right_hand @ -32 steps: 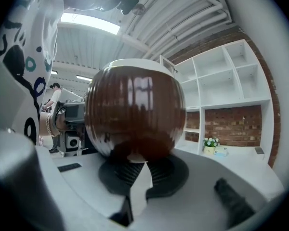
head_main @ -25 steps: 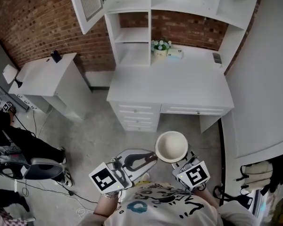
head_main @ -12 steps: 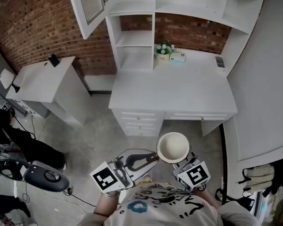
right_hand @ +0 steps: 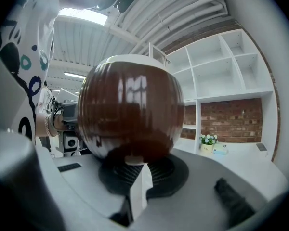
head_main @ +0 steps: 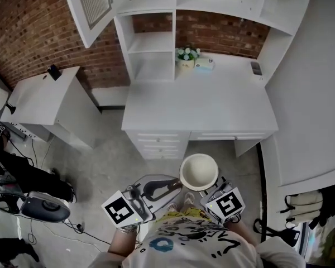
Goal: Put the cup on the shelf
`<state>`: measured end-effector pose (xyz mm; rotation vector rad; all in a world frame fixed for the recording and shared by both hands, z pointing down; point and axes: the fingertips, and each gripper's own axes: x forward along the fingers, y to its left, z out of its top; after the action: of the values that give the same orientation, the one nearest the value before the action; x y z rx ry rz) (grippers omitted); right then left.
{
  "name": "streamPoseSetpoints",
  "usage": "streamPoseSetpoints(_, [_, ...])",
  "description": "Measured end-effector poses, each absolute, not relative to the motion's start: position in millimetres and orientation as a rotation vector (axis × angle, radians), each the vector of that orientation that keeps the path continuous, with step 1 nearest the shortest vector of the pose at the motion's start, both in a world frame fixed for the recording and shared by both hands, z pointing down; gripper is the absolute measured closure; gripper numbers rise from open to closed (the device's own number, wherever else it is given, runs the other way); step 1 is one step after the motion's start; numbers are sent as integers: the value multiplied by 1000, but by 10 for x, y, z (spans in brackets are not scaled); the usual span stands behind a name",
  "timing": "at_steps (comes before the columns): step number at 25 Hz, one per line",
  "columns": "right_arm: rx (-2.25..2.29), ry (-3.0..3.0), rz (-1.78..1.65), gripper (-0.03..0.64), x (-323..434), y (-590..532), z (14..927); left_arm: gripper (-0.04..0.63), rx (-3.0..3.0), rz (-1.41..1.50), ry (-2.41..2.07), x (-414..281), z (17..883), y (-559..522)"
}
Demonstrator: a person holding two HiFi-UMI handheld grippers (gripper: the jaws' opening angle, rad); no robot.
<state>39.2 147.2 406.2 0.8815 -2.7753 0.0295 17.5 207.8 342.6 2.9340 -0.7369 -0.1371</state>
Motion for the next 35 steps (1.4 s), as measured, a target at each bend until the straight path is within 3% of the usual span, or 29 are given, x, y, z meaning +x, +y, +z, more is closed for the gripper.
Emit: streamPoseSetpoints(35, [679, -2878, 64, 589, 515, -433, 4159, 532, 2873, -114, -961, 412, 3498, 179])
